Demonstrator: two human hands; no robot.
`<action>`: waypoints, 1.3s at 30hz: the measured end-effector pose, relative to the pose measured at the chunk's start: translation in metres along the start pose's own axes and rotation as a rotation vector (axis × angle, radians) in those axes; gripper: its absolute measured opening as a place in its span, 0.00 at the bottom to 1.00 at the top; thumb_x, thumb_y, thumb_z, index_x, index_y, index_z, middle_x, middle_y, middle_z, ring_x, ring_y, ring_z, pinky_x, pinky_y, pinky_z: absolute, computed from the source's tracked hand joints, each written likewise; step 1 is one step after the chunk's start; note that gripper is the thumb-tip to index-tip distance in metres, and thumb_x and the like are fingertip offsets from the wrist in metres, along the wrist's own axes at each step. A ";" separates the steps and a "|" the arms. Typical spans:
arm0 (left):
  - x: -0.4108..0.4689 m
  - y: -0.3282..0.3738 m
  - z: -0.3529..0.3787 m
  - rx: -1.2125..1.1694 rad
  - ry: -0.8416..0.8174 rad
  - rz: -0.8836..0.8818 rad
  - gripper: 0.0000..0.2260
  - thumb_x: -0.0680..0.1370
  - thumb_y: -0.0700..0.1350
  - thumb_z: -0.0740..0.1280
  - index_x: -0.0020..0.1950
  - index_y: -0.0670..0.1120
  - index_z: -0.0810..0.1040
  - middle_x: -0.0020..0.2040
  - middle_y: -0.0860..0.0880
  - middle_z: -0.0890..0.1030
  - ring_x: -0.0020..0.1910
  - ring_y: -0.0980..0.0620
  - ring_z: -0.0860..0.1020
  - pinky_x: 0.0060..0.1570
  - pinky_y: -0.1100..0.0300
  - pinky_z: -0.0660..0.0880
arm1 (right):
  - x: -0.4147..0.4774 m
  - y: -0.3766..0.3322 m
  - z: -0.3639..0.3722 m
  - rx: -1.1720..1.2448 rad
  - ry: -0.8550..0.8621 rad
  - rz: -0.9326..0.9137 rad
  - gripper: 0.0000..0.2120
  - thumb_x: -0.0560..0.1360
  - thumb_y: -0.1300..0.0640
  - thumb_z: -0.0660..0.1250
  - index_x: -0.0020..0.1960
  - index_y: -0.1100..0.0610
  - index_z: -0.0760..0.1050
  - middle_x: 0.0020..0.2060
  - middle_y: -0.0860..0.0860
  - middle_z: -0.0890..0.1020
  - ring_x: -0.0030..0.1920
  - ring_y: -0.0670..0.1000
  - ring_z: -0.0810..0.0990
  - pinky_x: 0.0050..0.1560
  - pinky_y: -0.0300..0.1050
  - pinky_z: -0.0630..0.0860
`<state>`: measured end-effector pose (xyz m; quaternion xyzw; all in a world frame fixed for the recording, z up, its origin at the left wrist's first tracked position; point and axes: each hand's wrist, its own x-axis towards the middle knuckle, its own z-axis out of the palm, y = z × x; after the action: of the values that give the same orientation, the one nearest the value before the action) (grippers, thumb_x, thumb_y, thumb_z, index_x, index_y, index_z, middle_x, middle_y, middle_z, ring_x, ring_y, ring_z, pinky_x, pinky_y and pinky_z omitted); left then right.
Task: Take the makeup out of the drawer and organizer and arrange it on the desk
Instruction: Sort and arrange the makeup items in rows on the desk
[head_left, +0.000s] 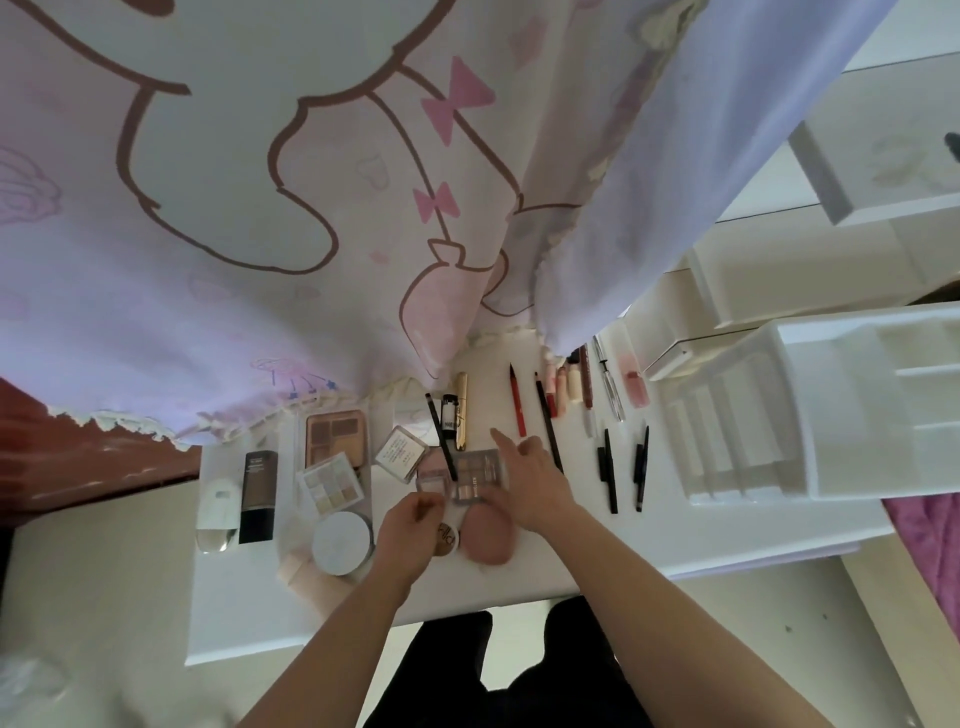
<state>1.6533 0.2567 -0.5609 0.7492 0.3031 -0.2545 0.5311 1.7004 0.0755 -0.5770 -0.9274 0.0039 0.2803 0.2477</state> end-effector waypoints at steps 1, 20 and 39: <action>0.001 -0.002 -0.002 -0.013 0.010 -0.008 0.05 0.80 0.44 0.66 0.52 0.47 0.81 0.50 0.49 0.83 0.48 0.49 0.80 0.47 0.59 0.75 | 0.005 -0.004 0.001 -0.063 -0.024 -0.016 0.39 0.74 0.41 0.70 0.78 0.45 0.54 0.65 0.57 0.65 0.63 0.59 0.71 0.59 0.56 0.75; -0.052 0.099 -0.022 -0.415 -0.391 0.225 0.22 0.72 0.54 0.74 0.63 0.48 0.79 0.60 0.44 0.82 0.57 0.48 0.78 0.53 0.52 0.71 | -0.086 -0.053 -0.072 1.251 0.138 0.177 0.26 0.80 0.36 0.54 0.40 0.56 0.76 0.29 0.51 0.70 0.28 0.48 0.65 0.31 0.40 0.64; -0.085 0.134 -0.043 -0.804 -0.381 0.146 0.31 0.71 0.57 0.75 0.63 0.35 0.77 0.58 0.35 0.78 0.58 0.37 0.77 0.67 0.40 0.69 | -0.128 -0.059 -0.109 0.745 0.346 -0.270 0.19 0.71 0.37 0.68 0.61 0.38 0.77 0.53 0.38 0.77 0.52 0.44 0.79 0.49 0.34 0.74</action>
<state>1.6943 0.2486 -0.4022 0.4426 0.2211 -0.2120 0.8428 1.6577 0.0598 -0.4045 -0.8002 0.0247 0.0652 0.5956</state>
